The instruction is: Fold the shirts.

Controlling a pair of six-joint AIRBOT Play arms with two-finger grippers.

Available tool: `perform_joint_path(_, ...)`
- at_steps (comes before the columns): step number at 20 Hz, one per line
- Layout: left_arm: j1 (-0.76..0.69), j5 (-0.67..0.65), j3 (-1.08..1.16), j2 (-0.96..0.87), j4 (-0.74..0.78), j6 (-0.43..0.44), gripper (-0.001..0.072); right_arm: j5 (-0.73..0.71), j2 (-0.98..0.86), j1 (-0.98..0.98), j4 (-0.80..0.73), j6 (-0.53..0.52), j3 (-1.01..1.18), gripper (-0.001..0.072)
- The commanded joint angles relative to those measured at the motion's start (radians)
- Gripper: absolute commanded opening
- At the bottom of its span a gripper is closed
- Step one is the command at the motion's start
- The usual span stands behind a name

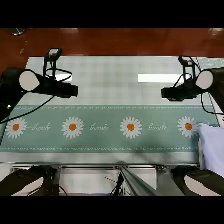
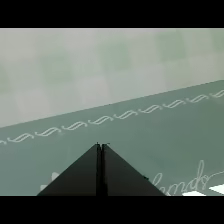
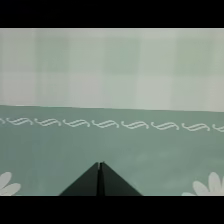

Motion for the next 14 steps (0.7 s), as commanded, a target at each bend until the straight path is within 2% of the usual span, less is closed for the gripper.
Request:
perform_joint_path(1, 0.042, -0.040, -0.030, -0.015, 0.036, -0.013, 0.0021, 0.002, -0.052, 0.021, -0.065, 0.047, 0.003, 0.0031)
perform_joint_path(3, 0.042, -0.085, -0.031, -0.015, 0.036, -0.013, 0.0021, 0.008, -0.045, 0.021, -0.067, 0.047, 0.003, 0.0031)
perform_joint_path(14, 0.042, -0.082, -0.031, -0.015, 0.036, -0.013, 0.0021, 0.005, -0.044, 0.021, -0.067, 0.047, 0.003, 0.0031)
